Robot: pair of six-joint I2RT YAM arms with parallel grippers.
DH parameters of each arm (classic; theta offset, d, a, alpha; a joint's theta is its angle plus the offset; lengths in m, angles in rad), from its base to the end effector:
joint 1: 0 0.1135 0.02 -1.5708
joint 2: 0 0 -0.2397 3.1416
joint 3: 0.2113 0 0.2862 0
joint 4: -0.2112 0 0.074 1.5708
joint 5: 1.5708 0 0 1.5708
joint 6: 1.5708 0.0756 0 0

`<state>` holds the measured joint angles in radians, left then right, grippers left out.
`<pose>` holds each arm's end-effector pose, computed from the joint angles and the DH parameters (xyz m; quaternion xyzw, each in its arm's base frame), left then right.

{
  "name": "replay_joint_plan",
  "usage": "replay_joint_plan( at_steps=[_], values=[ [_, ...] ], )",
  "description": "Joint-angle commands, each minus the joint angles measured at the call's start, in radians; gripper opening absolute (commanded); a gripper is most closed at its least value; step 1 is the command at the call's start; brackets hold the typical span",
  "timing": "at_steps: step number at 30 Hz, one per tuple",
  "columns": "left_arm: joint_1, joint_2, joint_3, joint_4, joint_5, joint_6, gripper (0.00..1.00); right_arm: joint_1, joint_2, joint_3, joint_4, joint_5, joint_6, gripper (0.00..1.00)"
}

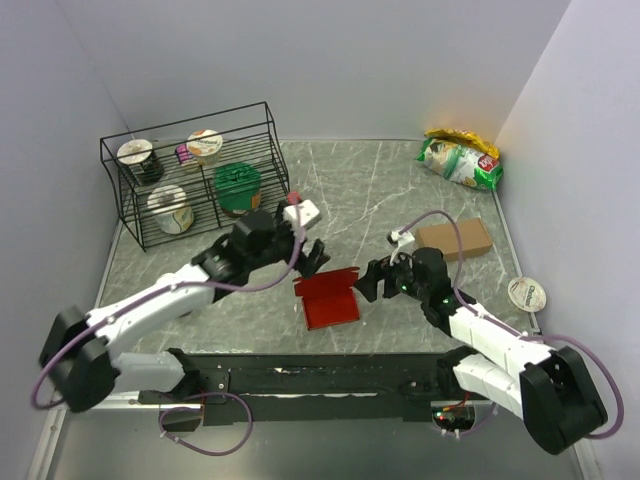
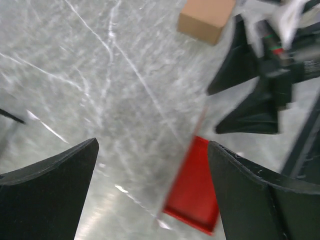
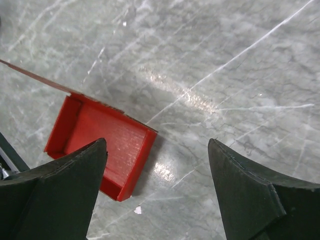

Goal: Fold the paper box
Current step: Close the paper box at the center of the board.

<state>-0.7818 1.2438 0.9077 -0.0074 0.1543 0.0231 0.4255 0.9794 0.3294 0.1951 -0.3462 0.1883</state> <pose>0.2523 -0.2668 0.2548 0.3601 0.7326 -0.2712 0.5100 0.2406 0.1372 0.1272 -0.1894 0.8190 0.2969 0.4531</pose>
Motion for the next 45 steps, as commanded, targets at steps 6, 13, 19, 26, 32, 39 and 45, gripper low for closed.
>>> replay_joint_plan(
  at_steps=[6, 13, 19, 26, 32, 39, 45],
  values=[
    [0.013, -0.257, -0.409, 0.307, -0.007, -0.443, 0.96, -0.004, 0.05, 0.054, 0.128, -0.098, -0.075, 0.81],
    [0.013, -0.287, -0.556, 0.385, -0.004, -0.492, 0.95, -0.004, 0.097, 0.057, 0.161, -0.157, -0.096, 0.64],
    [0.013, -0.181, -0.556, 0.457, -0.005, -0.477, 0.71, -0.002, 0.105, 0.068, 0.144, -0.169, -0.102, 0.5],
    [0.013, -0.152, -0.555, 0.475, -0.004, -0.462, 0.54, 0.006, 0.137, 0.08, 0.145, -0.195, -0.112, 0.43],
    [0.013, -0.142, -0.572, 0.455, -0.03, -0.454, 0.43, 0.009, 0.13, 0.069, 0.17, -0.171, -0.125, 0.44],
    [0.015, -0.141, -0.57, 0.438, -0.045, -0.43, 0.4, 0.009, 0.143, 0.069, 0.199, -0.18, -0.128, 0.44],
    [0.013, -0.112, -0.566, 0.442, -0.032, -0.42, 0.36, 0.01, 0.156, 0.076, 0.208, -0.191, -0.128, 0.42]
  ],
)
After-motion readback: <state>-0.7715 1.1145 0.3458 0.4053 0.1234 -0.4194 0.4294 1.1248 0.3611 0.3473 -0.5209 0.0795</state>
